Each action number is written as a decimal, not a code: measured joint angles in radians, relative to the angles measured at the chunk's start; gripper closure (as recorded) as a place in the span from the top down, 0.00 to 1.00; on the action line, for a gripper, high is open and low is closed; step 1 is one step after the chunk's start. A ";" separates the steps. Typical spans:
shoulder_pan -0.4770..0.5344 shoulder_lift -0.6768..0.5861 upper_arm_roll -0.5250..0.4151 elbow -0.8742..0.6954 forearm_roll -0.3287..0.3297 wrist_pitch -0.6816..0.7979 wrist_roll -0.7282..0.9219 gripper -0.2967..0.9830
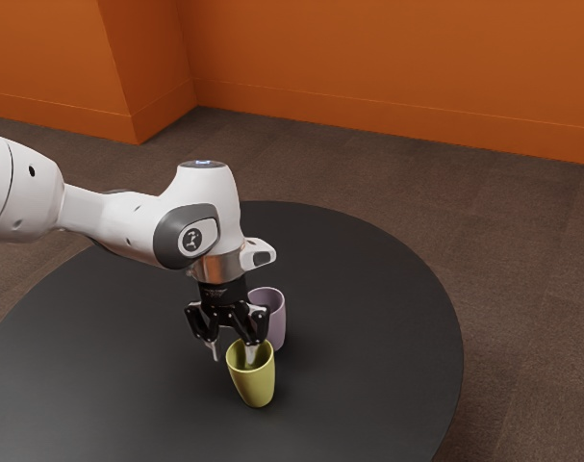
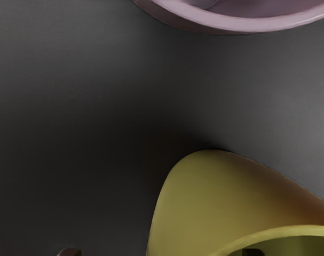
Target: Place the right cup onto the left cup
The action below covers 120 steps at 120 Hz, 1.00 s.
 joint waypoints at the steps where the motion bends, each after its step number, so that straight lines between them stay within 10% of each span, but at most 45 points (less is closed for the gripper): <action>1: 0.000 0.000 0.000 0.000 0.000 0.000 0.000 0.50; 120: 0.000 -0.071 -0.015 -0.006 0.055 -0.010 -0.014 0.16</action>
